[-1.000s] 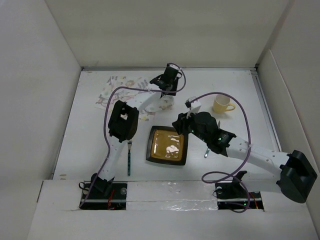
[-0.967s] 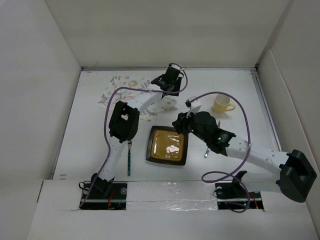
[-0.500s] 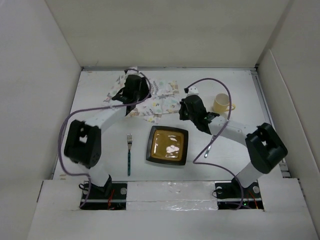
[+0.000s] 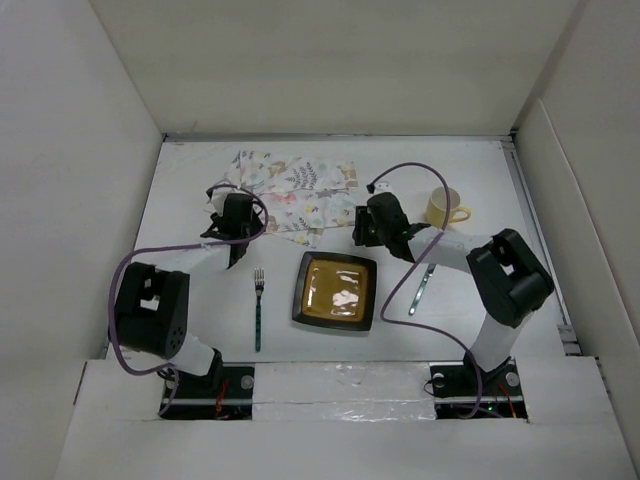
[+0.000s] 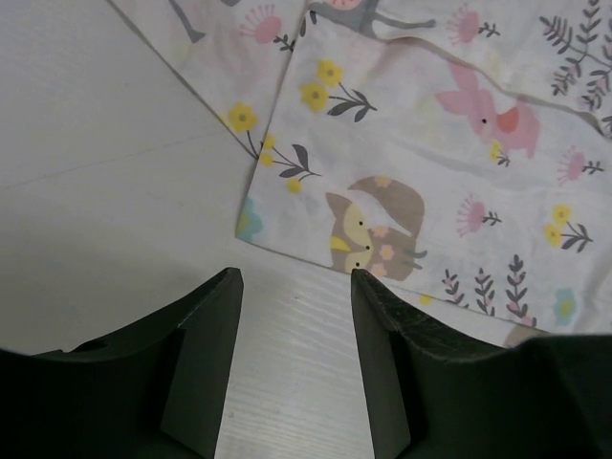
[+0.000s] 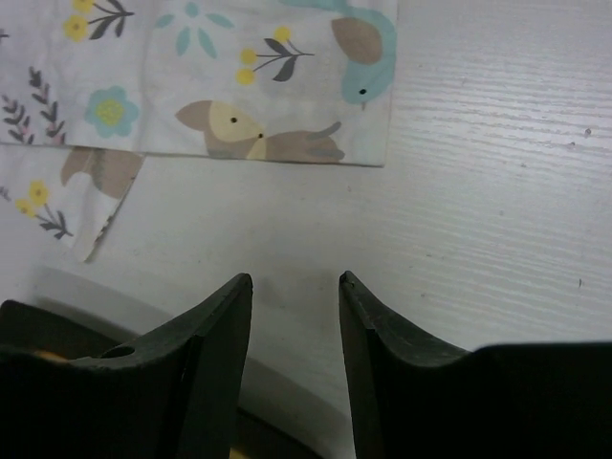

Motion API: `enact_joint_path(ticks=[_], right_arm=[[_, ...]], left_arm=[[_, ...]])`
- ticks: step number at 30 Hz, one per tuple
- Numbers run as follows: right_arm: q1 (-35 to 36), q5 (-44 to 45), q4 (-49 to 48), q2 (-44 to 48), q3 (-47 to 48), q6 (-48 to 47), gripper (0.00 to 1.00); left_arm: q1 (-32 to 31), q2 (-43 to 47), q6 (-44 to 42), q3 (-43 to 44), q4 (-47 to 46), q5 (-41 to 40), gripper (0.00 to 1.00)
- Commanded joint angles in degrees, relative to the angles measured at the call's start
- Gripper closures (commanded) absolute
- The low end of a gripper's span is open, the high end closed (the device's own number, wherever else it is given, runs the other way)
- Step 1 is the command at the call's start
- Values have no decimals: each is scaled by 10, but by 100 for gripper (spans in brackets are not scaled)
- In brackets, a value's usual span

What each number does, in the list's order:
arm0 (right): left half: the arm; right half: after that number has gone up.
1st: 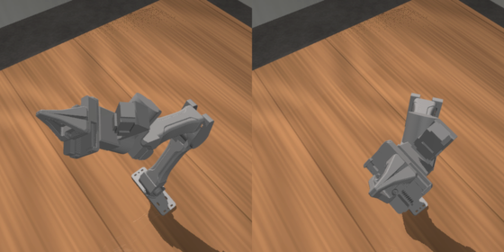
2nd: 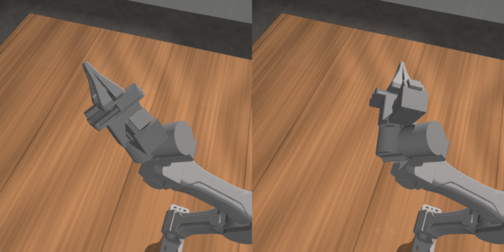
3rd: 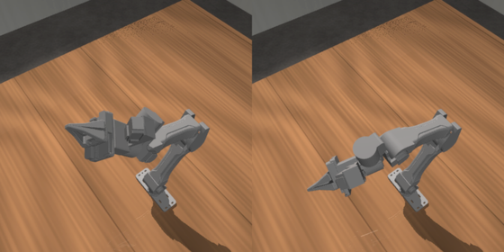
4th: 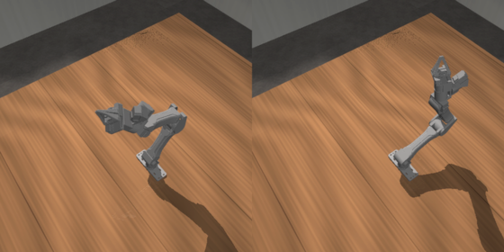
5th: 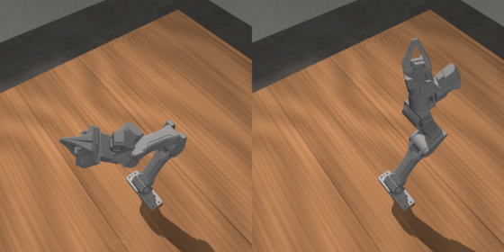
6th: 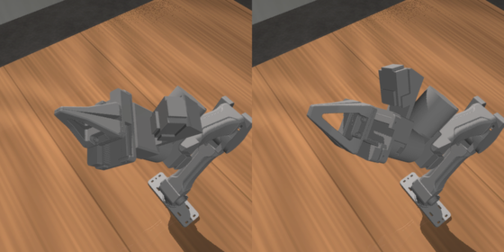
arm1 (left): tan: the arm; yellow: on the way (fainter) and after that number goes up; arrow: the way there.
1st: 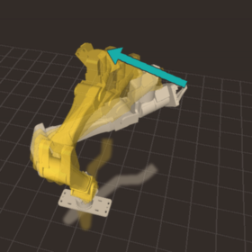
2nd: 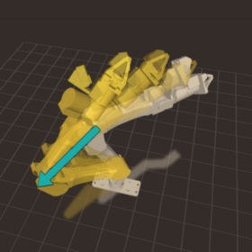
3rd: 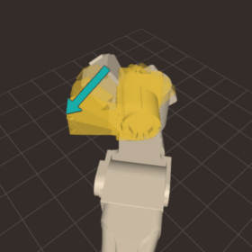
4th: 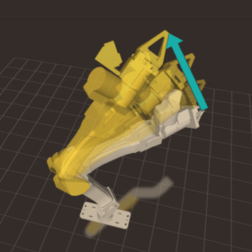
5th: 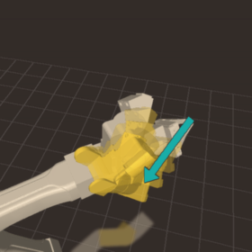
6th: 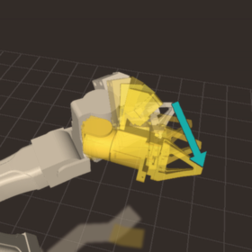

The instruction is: Set the dinner table for one person

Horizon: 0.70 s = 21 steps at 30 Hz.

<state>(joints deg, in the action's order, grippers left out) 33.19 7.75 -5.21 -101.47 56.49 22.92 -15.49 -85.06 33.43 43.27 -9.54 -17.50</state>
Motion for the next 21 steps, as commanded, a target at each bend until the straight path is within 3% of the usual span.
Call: enact_joint_path(ticks=[1,6,7,8,13,16,21], right_arm=[[20,10,-41,47,-12,-5,53],[30,-25,-54,76,-20,-6,53],[30,-27,-48,80,-18,-6,53],[35,-27,-48,84,-19,-8,53],[41,-23,-45,112,-24,-11,53],[46,-30,-51,120,-30,-11,53],[51,-42,-49,122,-25,-14,53]], left_arm=[[-17,-17,-11,23,16,-61,54],[1,-105,-21,59,37,6,54],[1,-118,-19,70,49,4,65],[1,-131,-16,83,61,-1,67],[6,-134,-14,83,57,-3,65],[6,-155,-6,117,94,-8,60],[6,-134,1,96,73,-12,62]])
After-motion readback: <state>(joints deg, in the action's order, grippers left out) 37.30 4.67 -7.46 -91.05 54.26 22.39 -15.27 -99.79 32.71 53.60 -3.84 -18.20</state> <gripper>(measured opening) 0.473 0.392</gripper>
